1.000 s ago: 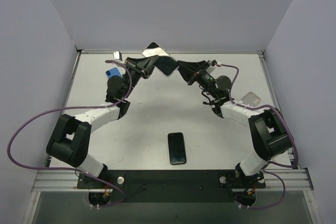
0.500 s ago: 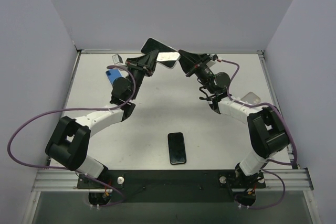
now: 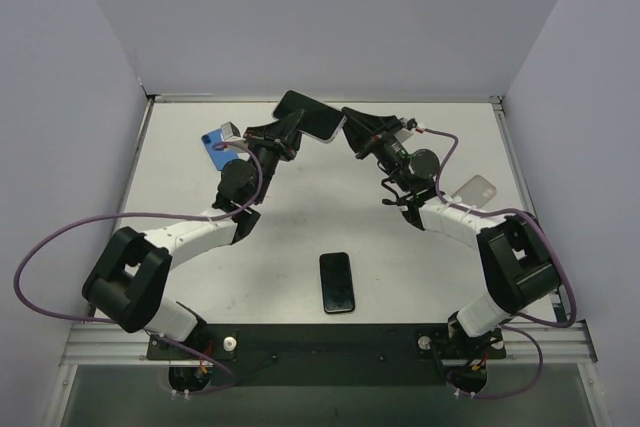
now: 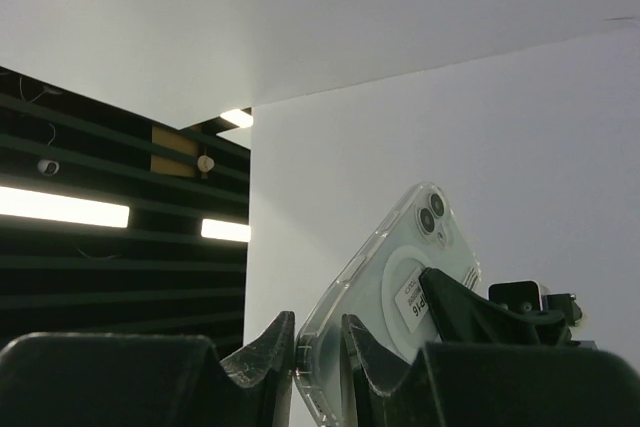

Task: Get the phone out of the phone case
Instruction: Remove the phone case from the phone.

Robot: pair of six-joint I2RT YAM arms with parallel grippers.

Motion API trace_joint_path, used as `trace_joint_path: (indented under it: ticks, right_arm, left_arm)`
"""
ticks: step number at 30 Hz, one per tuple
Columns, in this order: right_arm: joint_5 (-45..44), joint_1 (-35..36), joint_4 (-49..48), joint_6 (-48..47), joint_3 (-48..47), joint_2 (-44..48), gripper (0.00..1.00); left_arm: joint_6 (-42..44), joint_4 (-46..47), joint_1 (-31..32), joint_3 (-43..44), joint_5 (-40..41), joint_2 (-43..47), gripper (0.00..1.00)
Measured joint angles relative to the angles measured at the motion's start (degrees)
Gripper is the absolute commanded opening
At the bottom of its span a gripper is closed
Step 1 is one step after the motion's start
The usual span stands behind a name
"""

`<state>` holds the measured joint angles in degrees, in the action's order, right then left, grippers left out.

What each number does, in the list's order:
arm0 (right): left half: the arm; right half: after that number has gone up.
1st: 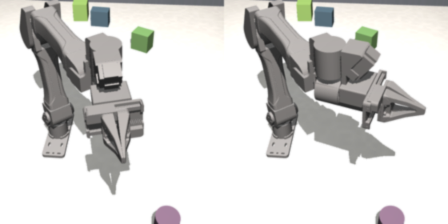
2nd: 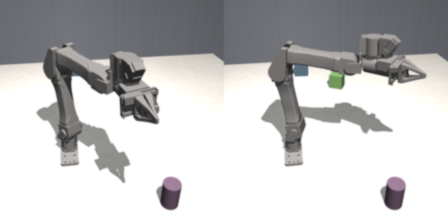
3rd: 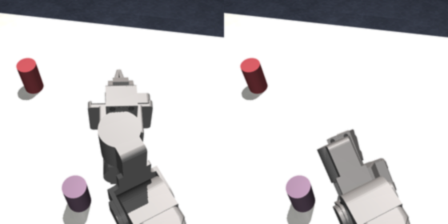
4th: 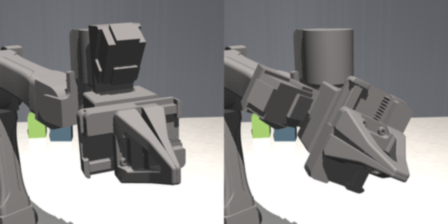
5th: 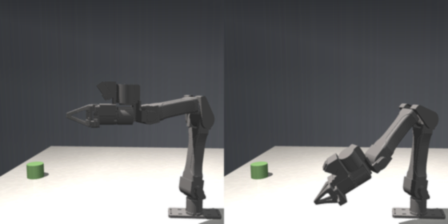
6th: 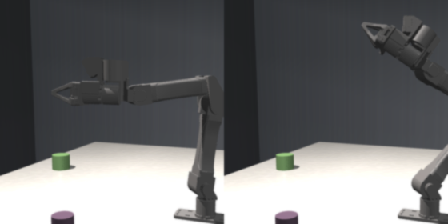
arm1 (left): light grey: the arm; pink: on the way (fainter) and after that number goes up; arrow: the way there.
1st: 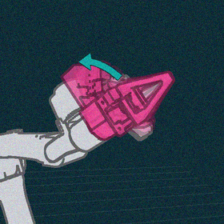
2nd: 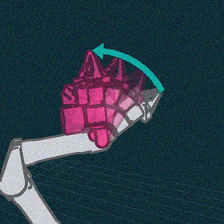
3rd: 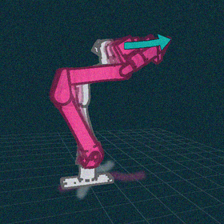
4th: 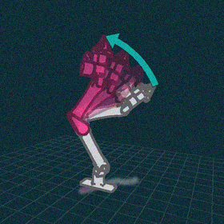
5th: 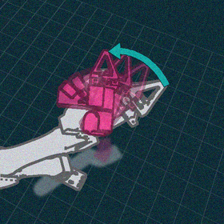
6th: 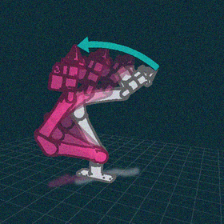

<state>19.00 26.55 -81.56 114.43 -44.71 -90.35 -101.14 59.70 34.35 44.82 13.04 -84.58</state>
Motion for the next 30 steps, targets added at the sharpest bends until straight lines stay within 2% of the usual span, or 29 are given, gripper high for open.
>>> trace_joint_path:
  ticks: [10, 15, 20, 30]
  right_arm:
    - [0.11, 1.18, 3.34, -0.04, -0.52, 2.08, 0.00]
    - [-0.87, 1.25, 5.25, -0.09, -0.61, 2.08, 0.00]
    - [-3.54, 0.37, 7.13, -0.22, -0.61, 2.01, 0.00]
    - [-7.13, 0.50, 3.45, 0.94, -1.55, 1.49, 0.00]
  left_arm:
    - [-5.51, 3.21, 0.76, -3.06, 1.53, 0.39, 0.00]
    - [-7.78, 6.88, 1.20, -3.26, 2.91, -3.13, 0.00]
    - [-9.38, 7.89, 1.68, 0.35, 3.45, -8.26, 0.00]
    - [-8.04, 6.36, 1.86, 5.51, 2.62, -8.79, 0.00]
